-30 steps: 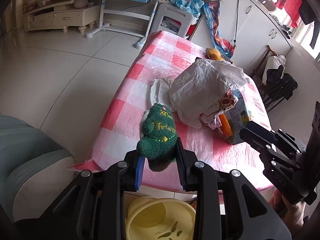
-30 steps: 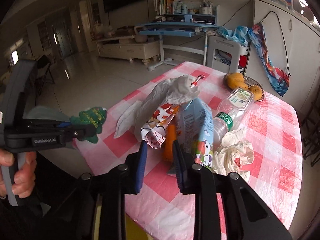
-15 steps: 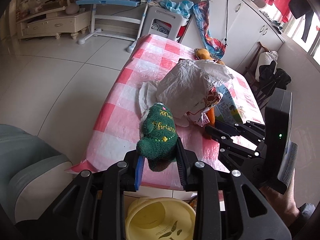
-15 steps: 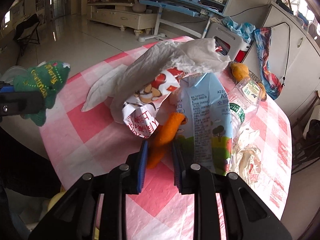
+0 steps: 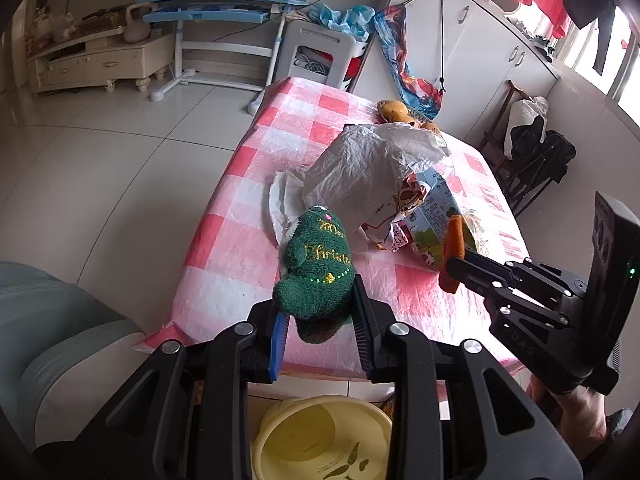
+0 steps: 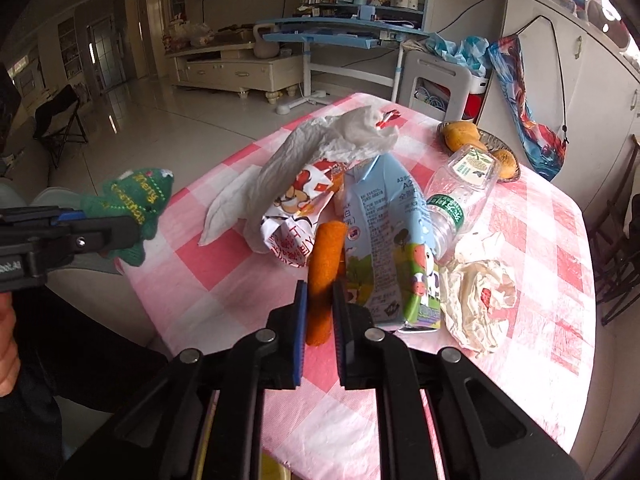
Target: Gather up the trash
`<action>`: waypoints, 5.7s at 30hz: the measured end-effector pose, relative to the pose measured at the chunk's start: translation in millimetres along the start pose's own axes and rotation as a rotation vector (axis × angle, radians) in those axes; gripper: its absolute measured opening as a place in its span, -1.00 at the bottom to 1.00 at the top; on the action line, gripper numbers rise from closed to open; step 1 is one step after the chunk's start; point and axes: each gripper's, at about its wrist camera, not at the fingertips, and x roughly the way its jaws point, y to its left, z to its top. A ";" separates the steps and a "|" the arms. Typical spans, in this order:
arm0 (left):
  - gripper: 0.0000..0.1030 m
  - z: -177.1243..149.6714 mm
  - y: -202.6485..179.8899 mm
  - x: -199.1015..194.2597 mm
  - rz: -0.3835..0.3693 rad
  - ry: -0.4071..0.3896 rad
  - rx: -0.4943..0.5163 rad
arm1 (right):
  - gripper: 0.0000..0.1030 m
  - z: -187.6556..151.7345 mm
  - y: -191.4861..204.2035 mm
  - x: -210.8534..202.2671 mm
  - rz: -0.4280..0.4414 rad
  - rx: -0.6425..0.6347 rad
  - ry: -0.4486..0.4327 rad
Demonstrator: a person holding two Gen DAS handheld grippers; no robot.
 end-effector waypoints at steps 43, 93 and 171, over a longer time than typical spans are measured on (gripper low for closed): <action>-0.36 -147.8 -50.8 3.6 0.015 0.393 0.327 | 0.16 -86.0 8.7 -90.1 0.022 0.373 -0.235; 0.53 -94.3 -20.9 -44.8 0.063 0.001 0.104 | 0.44 -97.0 26.3 -79.7 -0.062 0.289 -0.185; 0.62 -92.0 -17.0 -45.5 0.086 -0.028 0.088 | 0.49 -93.1 23.7 -81.4 -0.069 0.301 -0.197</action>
